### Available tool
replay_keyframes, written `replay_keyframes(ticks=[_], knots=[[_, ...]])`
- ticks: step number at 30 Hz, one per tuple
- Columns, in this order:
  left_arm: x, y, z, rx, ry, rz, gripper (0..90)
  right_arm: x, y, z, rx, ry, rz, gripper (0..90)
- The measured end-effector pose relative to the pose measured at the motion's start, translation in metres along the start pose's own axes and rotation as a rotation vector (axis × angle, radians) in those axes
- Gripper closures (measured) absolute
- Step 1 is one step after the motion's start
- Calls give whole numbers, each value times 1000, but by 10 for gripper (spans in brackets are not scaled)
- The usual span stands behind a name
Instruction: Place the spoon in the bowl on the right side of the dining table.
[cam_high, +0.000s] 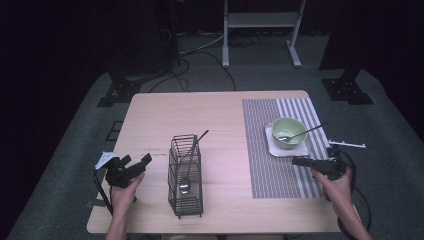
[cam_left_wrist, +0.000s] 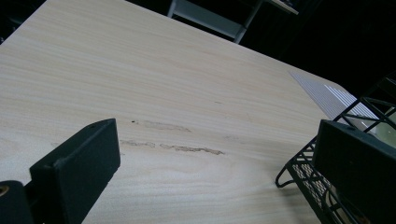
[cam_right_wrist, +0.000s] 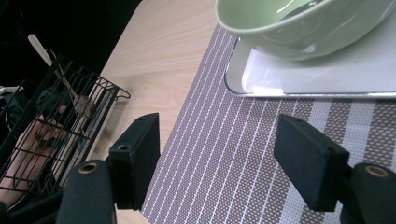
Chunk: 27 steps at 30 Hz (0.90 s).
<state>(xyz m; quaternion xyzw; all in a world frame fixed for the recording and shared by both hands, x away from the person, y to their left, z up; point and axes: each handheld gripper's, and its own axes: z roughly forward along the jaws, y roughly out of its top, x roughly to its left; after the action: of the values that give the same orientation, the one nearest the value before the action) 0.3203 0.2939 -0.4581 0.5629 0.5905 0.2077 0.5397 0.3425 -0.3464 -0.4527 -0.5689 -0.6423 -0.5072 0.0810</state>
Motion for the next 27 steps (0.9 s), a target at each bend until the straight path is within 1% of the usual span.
replay_keyframes(ticks=[6, 14, 27], knots=[[0, 0, 0, 2, 1, 1, 0, 1, -5, 3, 11, 8, -3, 303], [0, 0, 0, 2, 2, 2, 0, 7, -11, 6, 30, 20, -17, 303], [-1, -1, 1, 6, 2, 5, 0, 12, -22, 10, 54, 32, -32, 303]])
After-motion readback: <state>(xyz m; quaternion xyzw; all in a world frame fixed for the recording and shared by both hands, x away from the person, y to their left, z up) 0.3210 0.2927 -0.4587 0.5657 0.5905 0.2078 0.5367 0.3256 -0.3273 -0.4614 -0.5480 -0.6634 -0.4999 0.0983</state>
